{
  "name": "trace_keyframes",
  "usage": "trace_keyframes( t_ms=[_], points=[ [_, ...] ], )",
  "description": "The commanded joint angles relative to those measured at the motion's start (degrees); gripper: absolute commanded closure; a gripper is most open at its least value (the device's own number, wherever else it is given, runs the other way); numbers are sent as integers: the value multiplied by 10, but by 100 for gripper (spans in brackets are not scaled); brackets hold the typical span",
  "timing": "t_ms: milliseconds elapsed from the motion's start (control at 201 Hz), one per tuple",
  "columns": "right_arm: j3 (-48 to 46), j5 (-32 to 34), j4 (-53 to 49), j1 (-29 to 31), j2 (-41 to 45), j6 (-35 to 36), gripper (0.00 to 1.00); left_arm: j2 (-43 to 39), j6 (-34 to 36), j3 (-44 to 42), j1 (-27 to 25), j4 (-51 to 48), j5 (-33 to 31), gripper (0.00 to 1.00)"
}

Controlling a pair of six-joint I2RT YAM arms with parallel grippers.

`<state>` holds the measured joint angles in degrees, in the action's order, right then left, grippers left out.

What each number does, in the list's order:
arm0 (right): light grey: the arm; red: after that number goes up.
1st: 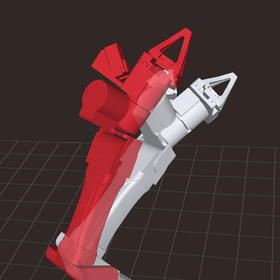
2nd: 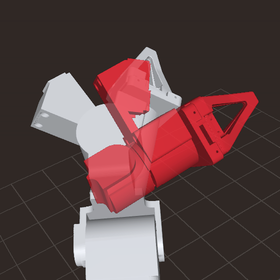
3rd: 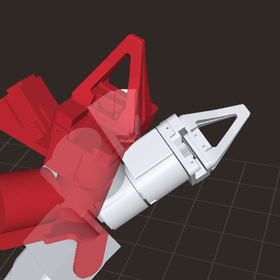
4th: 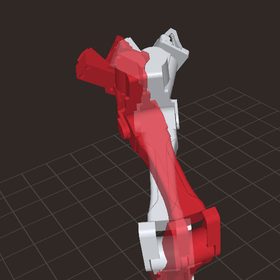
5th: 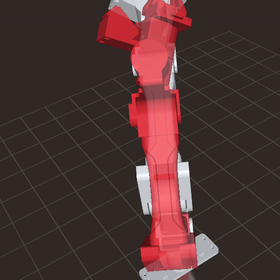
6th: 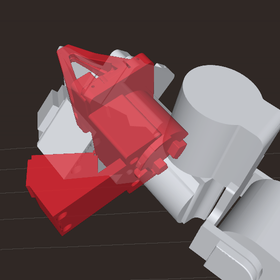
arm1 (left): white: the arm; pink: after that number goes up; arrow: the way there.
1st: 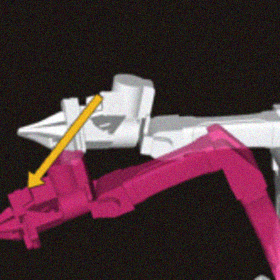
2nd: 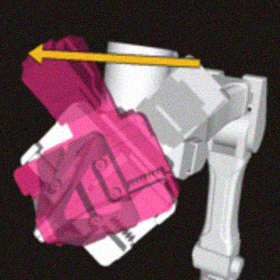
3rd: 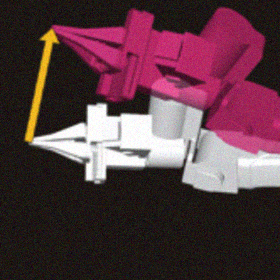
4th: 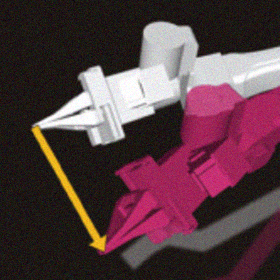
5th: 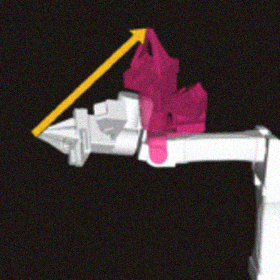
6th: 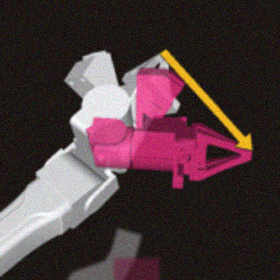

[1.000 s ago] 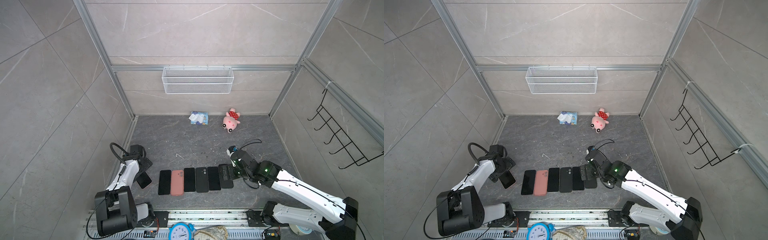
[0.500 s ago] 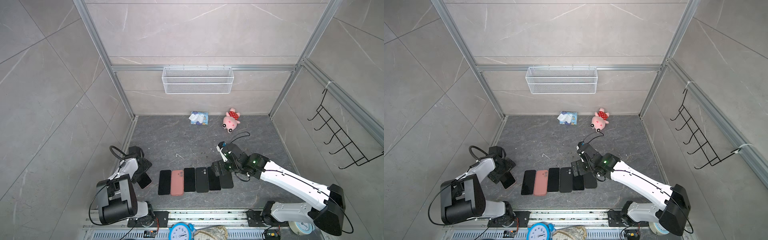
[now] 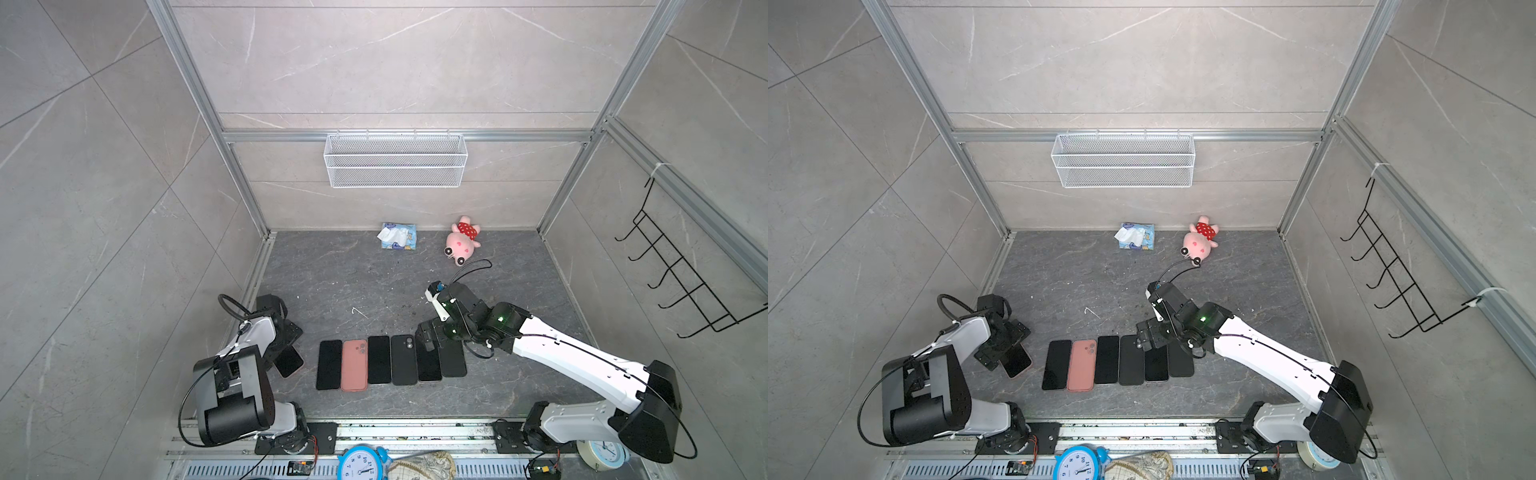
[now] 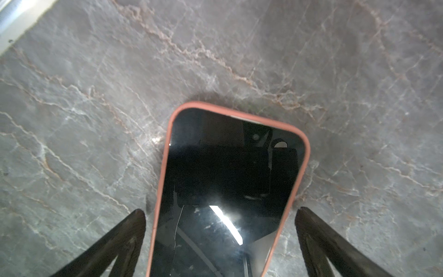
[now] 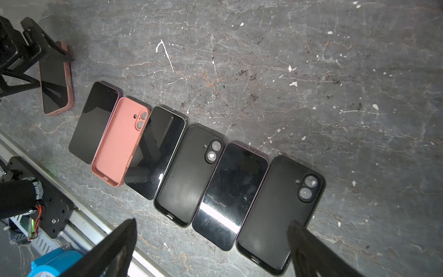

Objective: Take the phone out of the phone case
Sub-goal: 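Grasp and lift the pink-framed phone with the left gripper while the right approaches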

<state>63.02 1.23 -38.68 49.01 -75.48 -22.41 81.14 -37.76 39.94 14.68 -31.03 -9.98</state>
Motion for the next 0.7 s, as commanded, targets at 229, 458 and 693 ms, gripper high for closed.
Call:
trace_keyframes(
  t_ms=[229, 458, 693],
  points=[
    [21, -5, 21, 2, -21, 22, 1, 29, -3, 7, 14, 4, 19, 6],
    [25, -49, 69, 3, -63, 10, 1, 12, -3, -4, 14, 14, 29, 14],
    [33, -111, 130, 3, -128, -22, 1, -4, 1, -8, 14, 18, 35, 26]
  ],
)
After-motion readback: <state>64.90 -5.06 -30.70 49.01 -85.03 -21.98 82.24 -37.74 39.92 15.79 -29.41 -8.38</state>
